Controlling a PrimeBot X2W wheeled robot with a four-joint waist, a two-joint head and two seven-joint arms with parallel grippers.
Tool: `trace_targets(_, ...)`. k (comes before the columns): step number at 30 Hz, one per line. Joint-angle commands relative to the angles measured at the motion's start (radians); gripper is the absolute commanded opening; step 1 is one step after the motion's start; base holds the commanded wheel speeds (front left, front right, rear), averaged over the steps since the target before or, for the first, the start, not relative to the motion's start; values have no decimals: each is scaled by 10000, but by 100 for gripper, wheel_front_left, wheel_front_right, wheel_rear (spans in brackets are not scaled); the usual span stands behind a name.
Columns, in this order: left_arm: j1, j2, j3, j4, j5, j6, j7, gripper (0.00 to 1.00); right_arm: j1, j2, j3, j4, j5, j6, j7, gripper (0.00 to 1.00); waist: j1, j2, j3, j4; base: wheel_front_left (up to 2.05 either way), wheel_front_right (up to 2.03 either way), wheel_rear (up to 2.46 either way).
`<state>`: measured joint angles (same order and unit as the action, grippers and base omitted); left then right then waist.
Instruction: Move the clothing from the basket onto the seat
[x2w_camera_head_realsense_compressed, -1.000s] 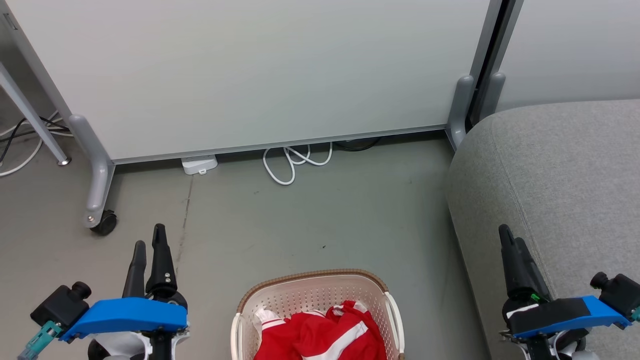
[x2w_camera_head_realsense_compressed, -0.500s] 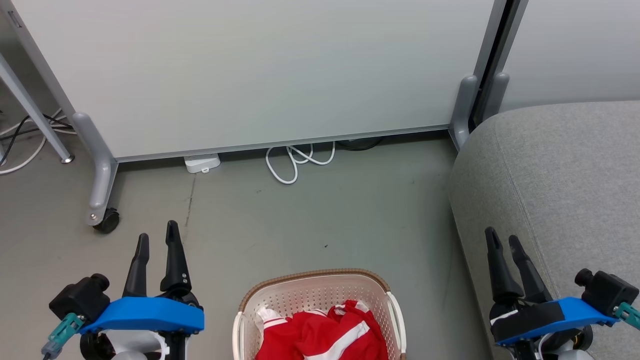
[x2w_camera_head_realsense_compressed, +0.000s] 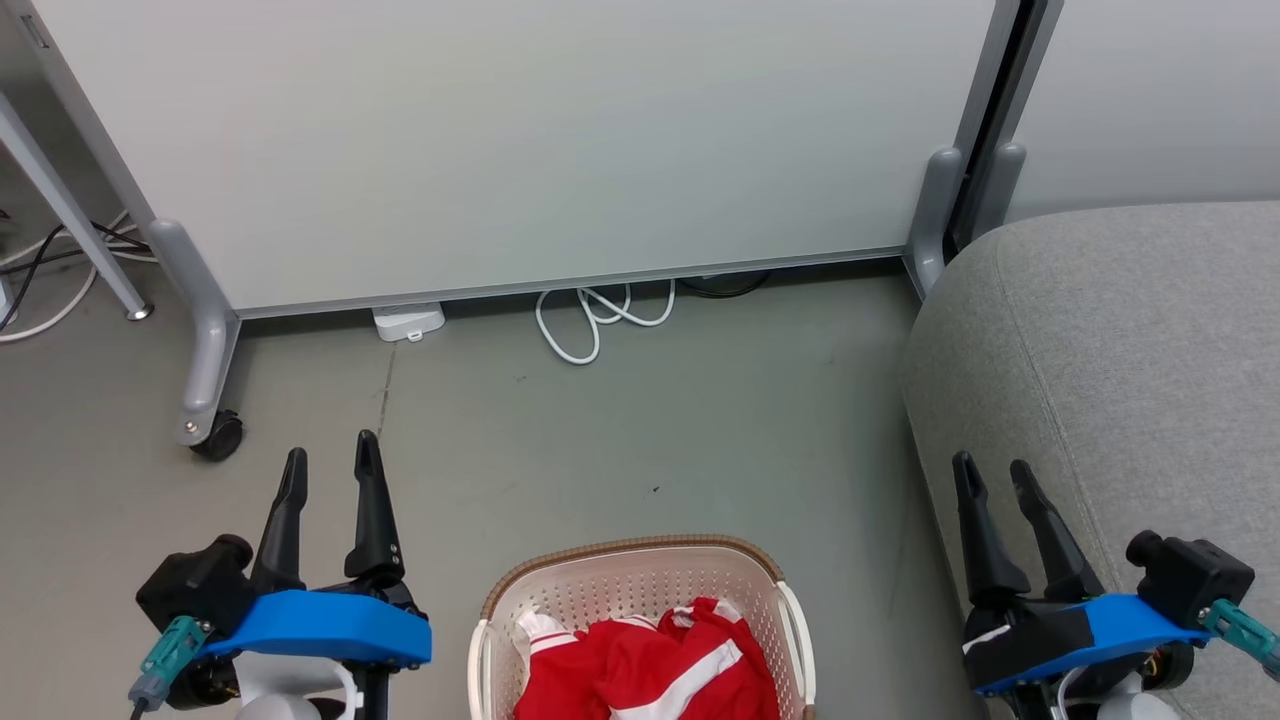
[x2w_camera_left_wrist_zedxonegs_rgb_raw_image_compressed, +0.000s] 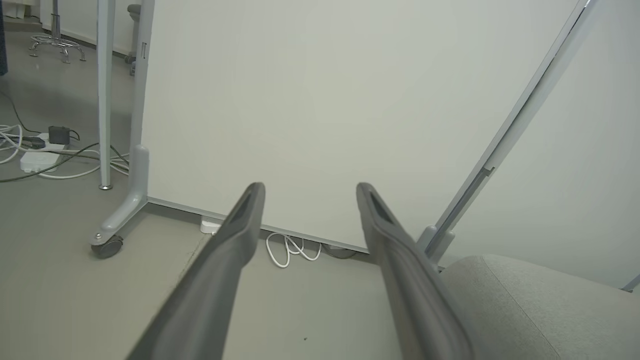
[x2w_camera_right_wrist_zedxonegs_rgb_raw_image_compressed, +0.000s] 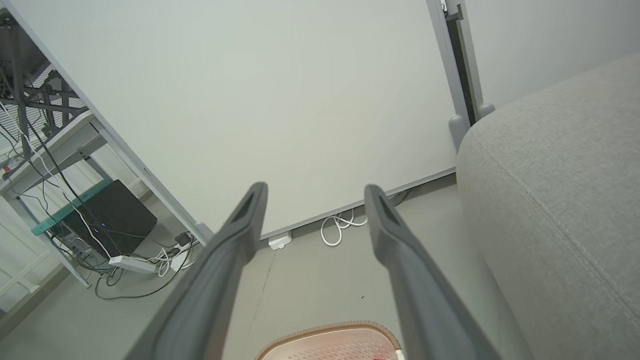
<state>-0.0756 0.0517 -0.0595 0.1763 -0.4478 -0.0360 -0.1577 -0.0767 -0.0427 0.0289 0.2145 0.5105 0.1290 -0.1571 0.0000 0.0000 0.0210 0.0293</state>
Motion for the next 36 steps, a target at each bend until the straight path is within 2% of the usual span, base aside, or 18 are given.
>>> trace_targets(1, -231, 66, -63, -111, 286, 45, -88, 100, -182, -76, 30, -47, -294, 19, -91, 100, 0, 0, 2, 7, 0, 0, 0)
trace_targets(36, -349, 123, -629, -103, 3286, 172, -845, 100, -286, -100, 373, 38, -3421, 26, -846, 100, 0, 0, 206, 156, 0, 0, 0)
